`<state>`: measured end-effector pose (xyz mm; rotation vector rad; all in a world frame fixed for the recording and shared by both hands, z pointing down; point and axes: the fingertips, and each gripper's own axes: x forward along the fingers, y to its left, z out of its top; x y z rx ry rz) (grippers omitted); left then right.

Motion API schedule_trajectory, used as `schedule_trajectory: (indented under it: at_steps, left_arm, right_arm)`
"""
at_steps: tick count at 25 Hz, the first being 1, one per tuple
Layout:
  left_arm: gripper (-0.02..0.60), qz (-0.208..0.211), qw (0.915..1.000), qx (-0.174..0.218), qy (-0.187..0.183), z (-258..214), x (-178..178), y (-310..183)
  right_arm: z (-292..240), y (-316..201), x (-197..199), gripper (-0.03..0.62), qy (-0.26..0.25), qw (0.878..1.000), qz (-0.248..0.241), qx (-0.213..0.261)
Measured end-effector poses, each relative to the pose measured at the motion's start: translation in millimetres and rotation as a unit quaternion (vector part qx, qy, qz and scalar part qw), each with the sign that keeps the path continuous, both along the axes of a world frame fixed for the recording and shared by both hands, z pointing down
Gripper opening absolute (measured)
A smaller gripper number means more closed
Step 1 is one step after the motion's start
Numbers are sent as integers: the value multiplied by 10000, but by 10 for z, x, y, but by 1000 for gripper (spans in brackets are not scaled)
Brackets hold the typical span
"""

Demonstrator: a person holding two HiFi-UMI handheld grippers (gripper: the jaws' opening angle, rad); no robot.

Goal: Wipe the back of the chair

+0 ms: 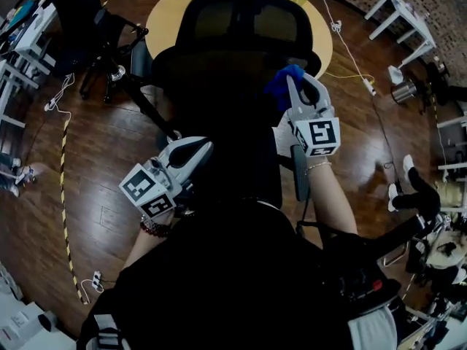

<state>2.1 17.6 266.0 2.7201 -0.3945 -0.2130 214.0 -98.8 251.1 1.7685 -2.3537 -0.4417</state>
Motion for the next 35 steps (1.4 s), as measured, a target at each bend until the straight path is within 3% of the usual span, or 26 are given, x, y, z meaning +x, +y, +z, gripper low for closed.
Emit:
schedule_trajectory:
  at_steps: [2, 5, 8, 12, 19, 24, 35]
  left_arm:
    - [5, 79, 9999, 63, 46, -61, 196, 17]
    - [5, 41, 9999, 118, 46, -123, 365, 21]
    - [5, -140, 9998, 151, -57, -127, 425, 36]
    - [5, -535, 9983, 97, -198, -82, 404, 27]
    - [5, -1220, 9922, -91, -255, -91, 293, -165]
    - [5, -1219, 9917, -118, -388, -67, 359, -201]
    - [5, -1318, 9903, -136, -407, 17, 328, -379]
  right_arm:
    - [137, 28, 613, 34, -34, 9978, 625, -217]
    - [277, 25, 1258, 34, -28, 9921, 1176, -439]
    - [471, -73, 1665, 34, 31, 9880, 1378, -702]
    - [757, -298, 1943, 34, 191, 9865, 1286, -998]
    - [900, -771, 1670, 34, 584, 9901, 857, -949]
    - [869, -770, 1575, 34, 730, 9921, 765, -672]
    - [921, -1007, 777, 34, 686, 9959, 201, -550]
